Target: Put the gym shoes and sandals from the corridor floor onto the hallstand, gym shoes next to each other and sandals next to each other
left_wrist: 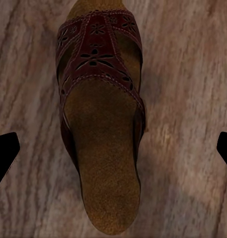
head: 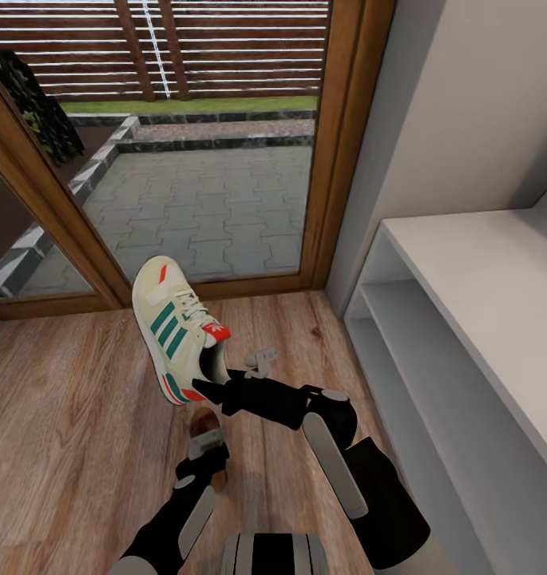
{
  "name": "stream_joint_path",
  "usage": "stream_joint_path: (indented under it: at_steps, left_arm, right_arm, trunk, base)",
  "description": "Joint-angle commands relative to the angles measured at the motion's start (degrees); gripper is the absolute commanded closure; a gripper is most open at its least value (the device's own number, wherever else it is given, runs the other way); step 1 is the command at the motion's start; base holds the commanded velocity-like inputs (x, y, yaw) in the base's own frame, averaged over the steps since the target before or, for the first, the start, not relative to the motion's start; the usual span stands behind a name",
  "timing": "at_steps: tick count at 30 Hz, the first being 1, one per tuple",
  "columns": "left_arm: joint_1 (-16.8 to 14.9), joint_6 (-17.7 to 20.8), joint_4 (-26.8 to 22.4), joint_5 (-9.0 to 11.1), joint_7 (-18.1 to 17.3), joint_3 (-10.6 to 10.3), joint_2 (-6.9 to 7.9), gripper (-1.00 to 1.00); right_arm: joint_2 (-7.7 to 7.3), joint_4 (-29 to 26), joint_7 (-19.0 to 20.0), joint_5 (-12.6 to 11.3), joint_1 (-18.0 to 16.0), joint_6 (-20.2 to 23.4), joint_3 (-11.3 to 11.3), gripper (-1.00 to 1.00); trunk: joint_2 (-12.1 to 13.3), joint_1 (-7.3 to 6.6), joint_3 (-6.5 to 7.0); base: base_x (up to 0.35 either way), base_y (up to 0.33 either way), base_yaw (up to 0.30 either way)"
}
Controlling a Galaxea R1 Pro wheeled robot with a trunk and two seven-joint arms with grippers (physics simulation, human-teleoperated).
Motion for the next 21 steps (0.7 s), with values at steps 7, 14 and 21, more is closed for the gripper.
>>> stream_joint_path:
  at_steps: [7,14,21]
  left_arm:
    - [0.1,0.2,-0.1,0.5,0.5,-0.3,0.06,-1.0]
    - [0.3,0.2,-0.1,0.5,0.5,-0.3,0.07,-1.0]
    - [0.4,0.1,-0.1,0.6,0.5,-0.3,0.19,-1.0]
  right_arm:
    - [0.03,0.0,0.1,-0.1,0.0,0.3,-0.1,1.0]
    - [0.03,0.1,0.1,-0.1,0.0,0.3,0.0,1.0]
    - [0.03,0.0,0.1,-0.1,0.0,0.3,0.0,1.0]
  trunk:
    - [0.0,0.0,-0.04]
    - [0.0,0.0,-0.04]
    - [0.0,0.0,-0.04]
  base:
    - [0.073,0.06,0.0]
    - [0.008,0.007,0.0]
    - [0.0,0.0,0.0]
